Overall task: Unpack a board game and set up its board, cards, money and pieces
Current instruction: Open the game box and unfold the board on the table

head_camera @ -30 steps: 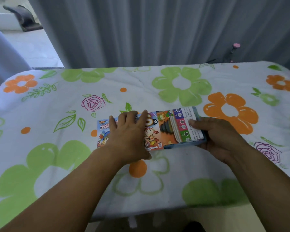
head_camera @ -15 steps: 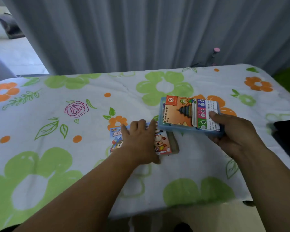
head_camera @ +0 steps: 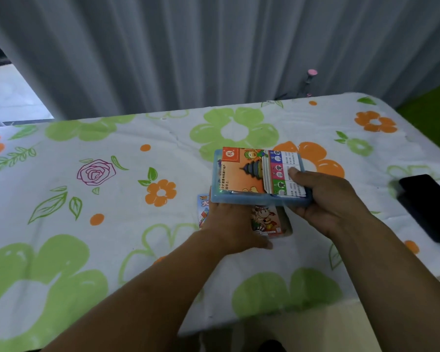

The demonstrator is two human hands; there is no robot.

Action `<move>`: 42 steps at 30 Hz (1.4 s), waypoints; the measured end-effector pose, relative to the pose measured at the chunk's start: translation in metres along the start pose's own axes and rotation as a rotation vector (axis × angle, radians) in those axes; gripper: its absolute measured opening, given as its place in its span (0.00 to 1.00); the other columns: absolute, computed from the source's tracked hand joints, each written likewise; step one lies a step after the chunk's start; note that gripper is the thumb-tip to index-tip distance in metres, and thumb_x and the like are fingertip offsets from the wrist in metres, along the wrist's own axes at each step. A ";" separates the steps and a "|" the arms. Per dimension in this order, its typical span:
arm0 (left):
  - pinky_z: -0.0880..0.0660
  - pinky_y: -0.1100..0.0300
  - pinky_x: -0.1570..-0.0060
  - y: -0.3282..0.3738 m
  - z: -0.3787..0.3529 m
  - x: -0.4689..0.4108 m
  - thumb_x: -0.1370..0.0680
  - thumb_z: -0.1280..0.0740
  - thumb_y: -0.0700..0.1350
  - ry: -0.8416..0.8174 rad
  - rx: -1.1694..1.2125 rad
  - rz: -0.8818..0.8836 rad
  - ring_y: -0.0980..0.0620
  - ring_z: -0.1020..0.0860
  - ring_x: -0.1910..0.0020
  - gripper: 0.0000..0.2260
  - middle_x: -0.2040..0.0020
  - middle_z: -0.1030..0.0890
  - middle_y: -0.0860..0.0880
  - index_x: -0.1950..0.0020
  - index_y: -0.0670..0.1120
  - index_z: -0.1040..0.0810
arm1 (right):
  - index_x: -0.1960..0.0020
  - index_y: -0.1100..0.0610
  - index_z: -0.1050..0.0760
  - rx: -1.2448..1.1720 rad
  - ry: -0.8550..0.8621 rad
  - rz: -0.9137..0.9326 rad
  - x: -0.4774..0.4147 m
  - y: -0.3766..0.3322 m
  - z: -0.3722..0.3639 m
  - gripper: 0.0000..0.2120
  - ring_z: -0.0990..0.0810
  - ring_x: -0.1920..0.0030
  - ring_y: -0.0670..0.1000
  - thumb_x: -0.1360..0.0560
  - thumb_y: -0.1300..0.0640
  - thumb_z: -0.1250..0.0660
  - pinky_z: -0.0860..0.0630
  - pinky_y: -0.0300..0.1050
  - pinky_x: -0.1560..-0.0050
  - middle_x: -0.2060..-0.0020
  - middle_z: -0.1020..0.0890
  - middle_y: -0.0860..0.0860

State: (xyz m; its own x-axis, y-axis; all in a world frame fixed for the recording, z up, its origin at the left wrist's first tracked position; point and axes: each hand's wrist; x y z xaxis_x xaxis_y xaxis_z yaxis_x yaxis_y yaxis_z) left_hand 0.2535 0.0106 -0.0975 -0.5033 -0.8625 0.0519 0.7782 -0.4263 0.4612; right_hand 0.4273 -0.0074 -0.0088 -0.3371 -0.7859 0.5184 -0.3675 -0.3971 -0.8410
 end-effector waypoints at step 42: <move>0.23 0.58 0.56 -0.027 0.056 0.035 0.24 0.28 0.48 0.116 0.554 0.521 0.50 0.20 0.54 0.11 0.49 0.22 0.48 0.46 0.46 0.25 | 0.53 0.53 0.27 1.015 0.207 0.347 -0.016 0.068 -0.026 0.12 0.18 0.51 0.56 0.25 0.45 0.29 0.19 0.55 0.54 0.49 0.20 0.55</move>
State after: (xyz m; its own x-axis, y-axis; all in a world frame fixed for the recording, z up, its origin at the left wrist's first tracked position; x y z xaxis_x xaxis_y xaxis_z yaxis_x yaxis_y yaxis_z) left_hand 0.1938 0.0071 -0.0581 -0.0569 -0.9506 0.3053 0.5866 0.2156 0.7807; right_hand 0.3857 -0.0092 -0.0704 -0.4582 -0.8734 0.1648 0.6298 -0.4499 -0.6333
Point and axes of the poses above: each hand's wrist, its own x-axis away from the middle knuckle, its own z-axis out of the back of the hand, y = z × x
